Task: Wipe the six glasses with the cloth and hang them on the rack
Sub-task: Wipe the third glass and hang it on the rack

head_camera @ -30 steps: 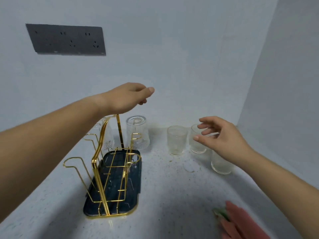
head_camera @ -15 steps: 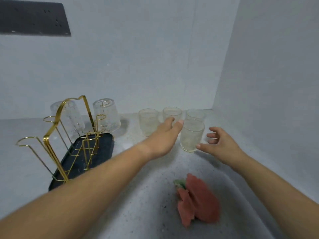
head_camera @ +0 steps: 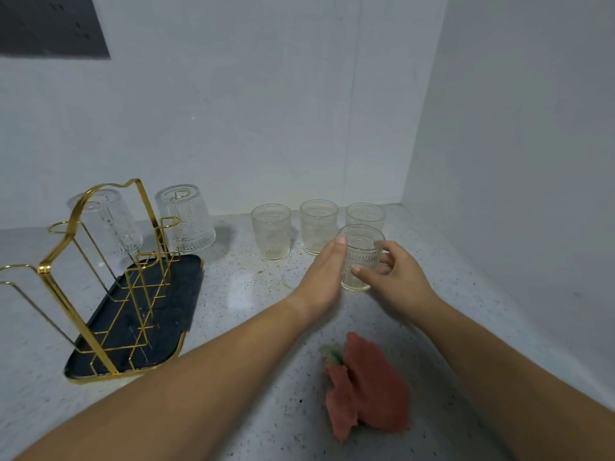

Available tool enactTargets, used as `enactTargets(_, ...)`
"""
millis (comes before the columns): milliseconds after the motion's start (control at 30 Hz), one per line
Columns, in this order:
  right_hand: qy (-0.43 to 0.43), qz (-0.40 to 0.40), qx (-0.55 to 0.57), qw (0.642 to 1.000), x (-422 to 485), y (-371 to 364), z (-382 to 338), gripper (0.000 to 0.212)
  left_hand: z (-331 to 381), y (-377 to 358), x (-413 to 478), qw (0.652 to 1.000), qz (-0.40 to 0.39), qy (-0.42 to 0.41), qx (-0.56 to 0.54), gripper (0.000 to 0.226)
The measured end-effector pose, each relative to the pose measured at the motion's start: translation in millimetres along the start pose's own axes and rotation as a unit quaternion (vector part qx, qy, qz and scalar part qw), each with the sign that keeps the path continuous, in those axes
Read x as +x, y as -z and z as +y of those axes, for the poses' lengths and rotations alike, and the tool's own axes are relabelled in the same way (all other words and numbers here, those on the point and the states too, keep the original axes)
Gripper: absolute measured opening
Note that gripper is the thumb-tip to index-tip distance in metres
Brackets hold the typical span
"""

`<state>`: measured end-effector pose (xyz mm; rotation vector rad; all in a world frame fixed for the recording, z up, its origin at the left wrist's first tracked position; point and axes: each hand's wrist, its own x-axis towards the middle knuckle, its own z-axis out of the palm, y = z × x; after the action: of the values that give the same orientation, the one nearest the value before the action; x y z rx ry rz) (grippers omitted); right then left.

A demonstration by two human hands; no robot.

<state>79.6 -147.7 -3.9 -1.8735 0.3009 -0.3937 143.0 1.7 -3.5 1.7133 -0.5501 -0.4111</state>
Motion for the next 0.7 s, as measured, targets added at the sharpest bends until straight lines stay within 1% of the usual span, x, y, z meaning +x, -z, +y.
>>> enactTargets(67,0.02,0.007,0.003,1.0,-11.4,2.0,-11.8,0.041,7.2,1.0,-9.6,0.999,0.024,-0.038,0.008,0.067)
enactTargets(100,0.03,0.01,0.007,0.999,-17.2,2.4,-19.5,0.04,9.3,2.7,-13.4,0.997,0.038,-0.06,0.005,0.058)
enactTargets(200,0.052,0.003,0.042,0.998,-37.3,3.0,-44.3,0.036,17.2,10.7,-32.0,0.993,0.06,-0.105,-0.009,0.054)
enactTargets(267,0.066,-0.02,0.053,0.996,-53.4,-1.7,-59.3,0.033,18.2,18.9,-49.1,0.991,0.048,-0.119,-0.038,0.038)
enactTargets(300,0.07,-0.033,0.057,0.995,-62.2,-6.1,-64.9,0.032,18.7,22.6,-60.1,0.99,0.038,-0.123,-0.054,0.034)
enactTargets(333,0.071,-0.044,0.063,0.995,-71.9,-11.6,-70.8,0.032,18.9,26.6,-71.4,0.989,0.029,-0.127,-0.069,0.034)
enactTargets(400,0.071,-0.062,0.066,0.993,-87.7,-21.8,-78.3,0.032,15.5,33.0,-90.6,0.987,0.018,-0.127,-0.101,0.043)
enactTargets(467,0.077,-0.091,0.038,0.992,-101.3,-30.1,-81.4,0.029,8.9,39.8,-107.6,0.983,0.025,-0.109,-0.145,0.054)
enactTargets(567,0.063,-0.126,-0.05,0.989,-122.9,-34.4,-81.1,0.027,-2.7,50.0,-129.9,0.974,0.06,-0.075,-0.205,0.058)
enactTargets(633,0.051,-0.118,-0.127,0.983,-133.1,-29.3,-70.2,0.033,-10.9,50.6,-142.1,0.962,0.078,-0.054,-0.255,0.058)
enactTargets(700,0.068,-0.114,-0.251,0.959,-143.3,-22.4,-56.6,0.04,-20.3,51.0,-153.8,0.951,0.092,-0.033,-0.294,0.059)
